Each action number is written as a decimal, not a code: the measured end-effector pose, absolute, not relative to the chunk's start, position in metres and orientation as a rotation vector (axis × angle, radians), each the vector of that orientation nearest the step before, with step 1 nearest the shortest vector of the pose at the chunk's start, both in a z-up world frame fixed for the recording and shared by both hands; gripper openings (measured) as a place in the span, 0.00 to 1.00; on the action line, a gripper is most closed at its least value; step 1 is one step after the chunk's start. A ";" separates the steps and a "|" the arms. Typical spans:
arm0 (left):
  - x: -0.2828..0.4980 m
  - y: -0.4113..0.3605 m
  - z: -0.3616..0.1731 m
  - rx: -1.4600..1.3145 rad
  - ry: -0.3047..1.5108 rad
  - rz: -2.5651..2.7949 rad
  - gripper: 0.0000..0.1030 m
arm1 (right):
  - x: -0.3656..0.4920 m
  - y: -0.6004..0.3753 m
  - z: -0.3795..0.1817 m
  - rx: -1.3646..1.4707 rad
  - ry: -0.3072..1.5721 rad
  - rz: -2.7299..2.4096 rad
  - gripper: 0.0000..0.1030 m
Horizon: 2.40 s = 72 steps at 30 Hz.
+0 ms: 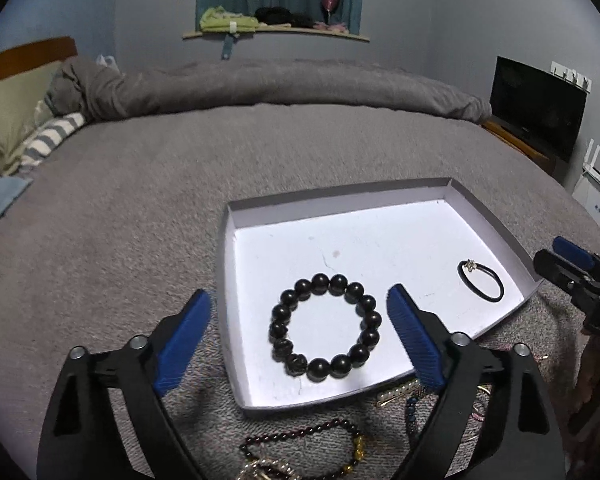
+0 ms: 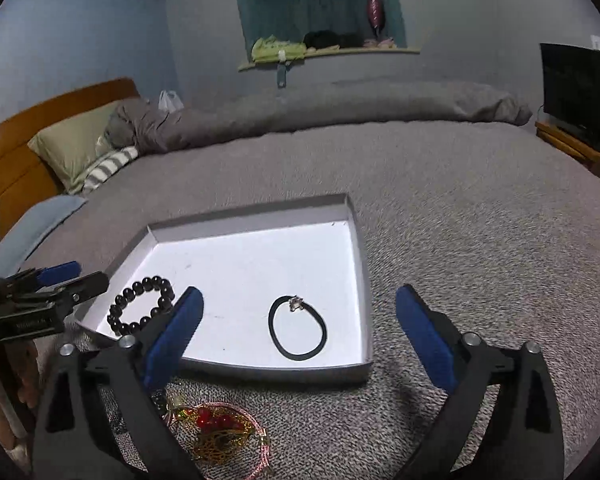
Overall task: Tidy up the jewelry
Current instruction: 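Open both tools to drop the bracelets inside the white box, then withdraw both open tools from the box toward the remaining jewelry, then grasp the pearl bracelet with the left tool while the right tool grasps the pink-gold string bracelet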
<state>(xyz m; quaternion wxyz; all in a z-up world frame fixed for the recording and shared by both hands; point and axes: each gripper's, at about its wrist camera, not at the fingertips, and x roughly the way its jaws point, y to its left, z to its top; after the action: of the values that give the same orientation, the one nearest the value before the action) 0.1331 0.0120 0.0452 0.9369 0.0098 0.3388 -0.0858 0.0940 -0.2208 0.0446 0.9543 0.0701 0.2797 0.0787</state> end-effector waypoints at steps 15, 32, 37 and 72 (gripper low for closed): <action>0.085 0.018 0.068 0.043 0.628 -0.099 0.94 | 0.066 -0.219 0.051 0.137 0.532 0.139 0.95; 0.033 0.053 0.029 0.042 0.691 -0.131 0.95 | 0.019 -0.212 0.029 0.002 0.596 0.103 0.95; 0.024 0.052 0.017 0.074 0.719 -0.161 0.95 | 0.010 -0.214 0.020 0.004 0.625 0.141 0.95; 0.051 0.045 -0.017 0.107 0.840 -0.277 0.70 | 0.014 -0.185 -0.003 -0.104 0.730 0.286 0.82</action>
<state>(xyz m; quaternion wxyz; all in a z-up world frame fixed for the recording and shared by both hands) 0.0514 0.0453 -0.0174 0.9025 0.0520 0.4061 -0.1338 0.0135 -0.1854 -0.0028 0.9229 -0.0505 0.3554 0.1393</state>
